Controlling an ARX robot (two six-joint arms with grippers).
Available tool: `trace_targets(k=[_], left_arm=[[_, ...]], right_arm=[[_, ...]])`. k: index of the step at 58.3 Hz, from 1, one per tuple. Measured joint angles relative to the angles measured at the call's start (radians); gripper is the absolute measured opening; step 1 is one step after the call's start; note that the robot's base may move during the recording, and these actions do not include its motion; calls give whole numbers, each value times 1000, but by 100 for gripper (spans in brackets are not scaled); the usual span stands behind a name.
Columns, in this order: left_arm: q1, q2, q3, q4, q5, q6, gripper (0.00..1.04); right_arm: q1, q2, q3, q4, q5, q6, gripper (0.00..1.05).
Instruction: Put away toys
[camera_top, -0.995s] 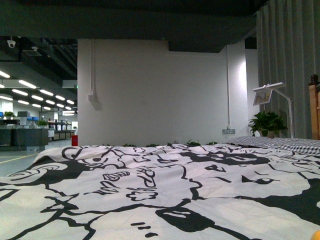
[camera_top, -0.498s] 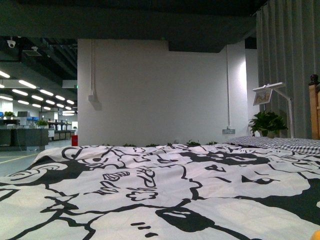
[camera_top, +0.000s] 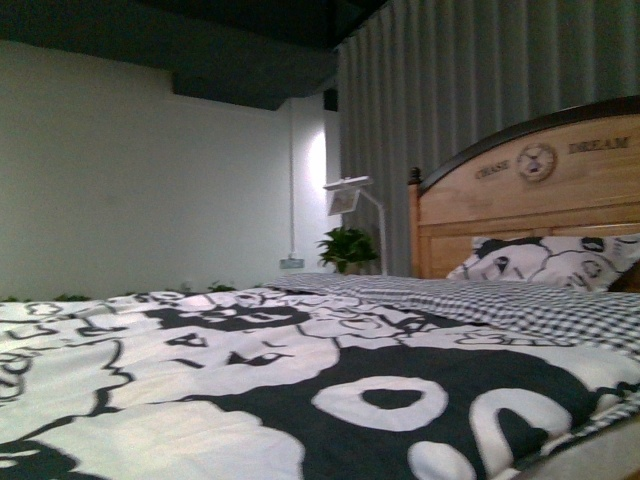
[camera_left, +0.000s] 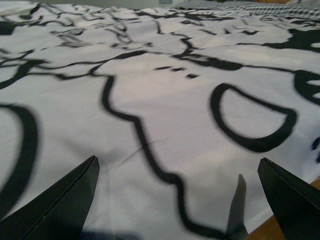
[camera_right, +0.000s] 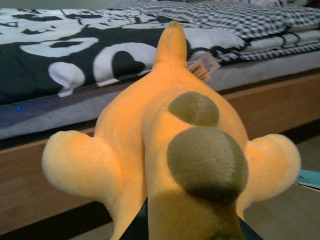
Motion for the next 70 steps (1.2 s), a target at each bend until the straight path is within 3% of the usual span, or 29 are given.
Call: trace_targets(k=[70], left_arm=[[0, -2, 0, 0, 0, 0, 98]], right_arm=[[1, 1, 0, 0, -4, -1, 7]])
